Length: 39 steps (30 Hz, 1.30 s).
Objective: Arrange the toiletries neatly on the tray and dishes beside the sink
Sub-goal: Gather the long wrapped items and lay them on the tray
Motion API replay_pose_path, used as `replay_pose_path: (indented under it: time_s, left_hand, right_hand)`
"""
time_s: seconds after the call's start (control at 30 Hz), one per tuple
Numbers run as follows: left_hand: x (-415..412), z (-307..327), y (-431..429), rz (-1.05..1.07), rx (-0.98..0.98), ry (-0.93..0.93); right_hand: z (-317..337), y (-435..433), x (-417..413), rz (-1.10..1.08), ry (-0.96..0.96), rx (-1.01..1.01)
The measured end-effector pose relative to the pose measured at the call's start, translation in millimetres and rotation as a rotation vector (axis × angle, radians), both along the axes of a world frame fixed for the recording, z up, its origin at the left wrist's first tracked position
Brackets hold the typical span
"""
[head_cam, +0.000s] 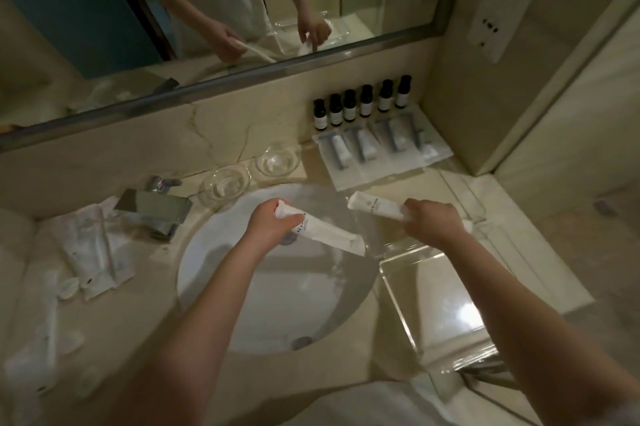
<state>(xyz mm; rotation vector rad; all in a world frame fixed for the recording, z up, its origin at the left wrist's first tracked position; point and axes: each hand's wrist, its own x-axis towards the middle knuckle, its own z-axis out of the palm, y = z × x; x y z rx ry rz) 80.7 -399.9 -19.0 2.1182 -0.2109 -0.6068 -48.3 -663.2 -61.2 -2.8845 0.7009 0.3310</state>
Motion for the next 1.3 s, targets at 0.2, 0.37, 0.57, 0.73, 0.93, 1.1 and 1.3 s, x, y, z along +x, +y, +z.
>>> replay_pose_path:
  time_s: [0.2,0.37,0.57,0.73,0.93,1.1,1.3]
  left_hand:
    - [12,-3,-1,0.034,0.05,-0.01]
    - [17,-7,0,0.076,0.04,0.002]
    - [17,-11,3,0.109,0.024,0.028]
    - [17,-13,4,0.116,0.027,0.029]
    - [18,-16,9,0.123,0.008,0.043]
    - [20,-17,12,0.132,0.017,0.042]
    - [19,-12,14,0.149,-0.005,0.051]
  right_hand:
    - [-23,-23,21,0.104,0.074,-0.131]
    - [-34,-12,24,0.01,-0.039,-0.078]
    - [-56,18,16,0.173,-0.337,0.134]
    - [-61,14,23,0.139,-0.353,0.153]
    - [-53,8,50,0.052,-0.257,0.133]
    - [-53,12,59,0.034,-0.219,0.131]
    - [-53,11,55,0.024,-0.292,0.182]
